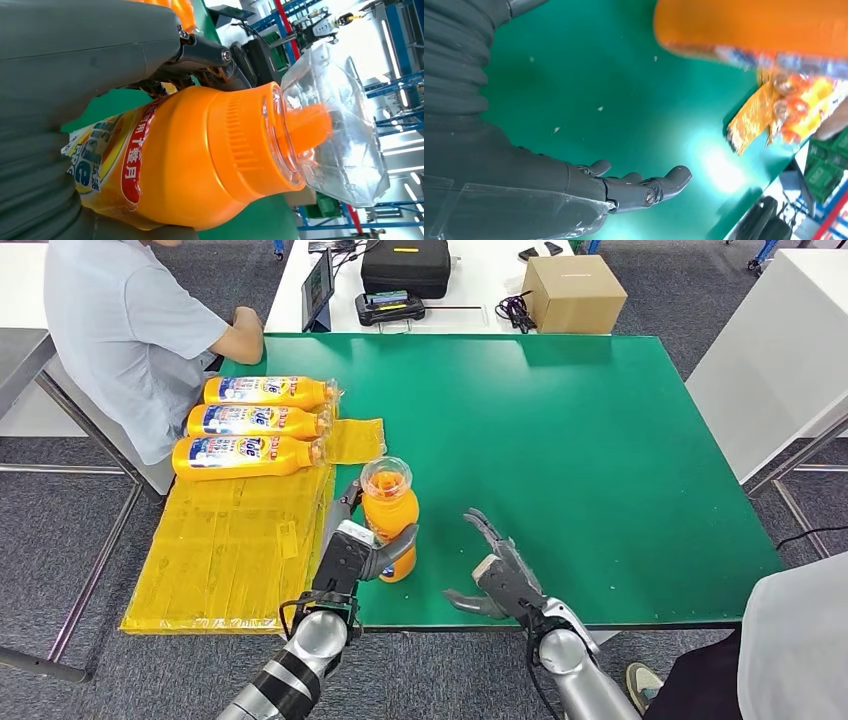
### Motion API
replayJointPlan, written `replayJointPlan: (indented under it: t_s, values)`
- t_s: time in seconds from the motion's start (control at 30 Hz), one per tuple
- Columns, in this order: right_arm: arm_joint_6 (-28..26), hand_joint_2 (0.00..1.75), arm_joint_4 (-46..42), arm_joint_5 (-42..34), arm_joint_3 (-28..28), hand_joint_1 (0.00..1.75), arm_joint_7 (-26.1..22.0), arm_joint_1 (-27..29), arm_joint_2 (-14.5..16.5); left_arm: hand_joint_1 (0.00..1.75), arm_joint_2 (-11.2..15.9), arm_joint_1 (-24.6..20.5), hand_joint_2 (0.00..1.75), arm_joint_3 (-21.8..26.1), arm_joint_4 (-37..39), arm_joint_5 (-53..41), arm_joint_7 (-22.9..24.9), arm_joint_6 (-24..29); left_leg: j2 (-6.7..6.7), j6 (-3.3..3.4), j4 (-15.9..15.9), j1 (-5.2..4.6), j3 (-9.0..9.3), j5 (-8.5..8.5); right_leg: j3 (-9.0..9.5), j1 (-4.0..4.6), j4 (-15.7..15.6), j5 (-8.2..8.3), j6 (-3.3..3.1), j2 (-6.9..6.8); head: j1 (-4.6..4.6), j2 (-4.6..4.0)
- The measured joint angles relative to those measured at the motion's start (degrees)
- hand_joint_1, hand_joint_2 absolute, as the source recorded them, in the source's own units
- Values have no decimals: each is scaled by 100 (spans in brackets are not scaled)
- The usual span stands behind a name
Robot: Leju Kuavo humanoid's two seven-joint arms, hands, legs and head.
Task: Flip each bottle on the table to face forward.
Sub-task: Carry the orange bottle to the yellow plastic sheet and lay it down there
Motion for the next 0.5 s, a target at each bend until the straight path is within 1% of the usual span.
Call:
replayJointPlan:
  t_s: [0.13, 0.23, 0.3, 0.4, 0.5]
  values:
    - [15, 175, -190, 54, -264, 0, -23, 151, -1, 175, 56, 143, 175, 207, -238, -555, 152, -140, 0, 0, 0, 0, 0, 0, 0, 0, 0, 0, 0, 0, 1, 0]
    - [28, 175, -285, 74, -399, 0, -46, 222, 2, 175, 92, 225, 175, 277, -400, -1058, 284, -87, 0, 0, 0, 0, 0, 0, 1, 0, 0, 0, 0, 0, 1, 0]
    - [46, 175, -337, 82, -483, 0, -59, 261, 3, 175, 134, 275, 175, 315, -508, -1804, 497, 86, 0, 0, 0, 0, 0, 0, 1, -1, 0, 0, 0, 0, 1, 0]
    - [90, 175, -398, 88, -624, 0, -95, 307, 3, 175, 220, 351, 175, 415, -680, -3427, 955, 297, 0, 0, 0, 0, 0, 0, 1, 0, 0, 0, 0, 0, 1, 0]
    - [127, 175, -422, 89, -721, 0, -126, 335, 2, 175, 304, 383, 175, 491, -734, -4432, 1273, 329, 0, 0, 0, 0, 0, 0, 0, 0, 0, 0, 0, 0, 1, 0]
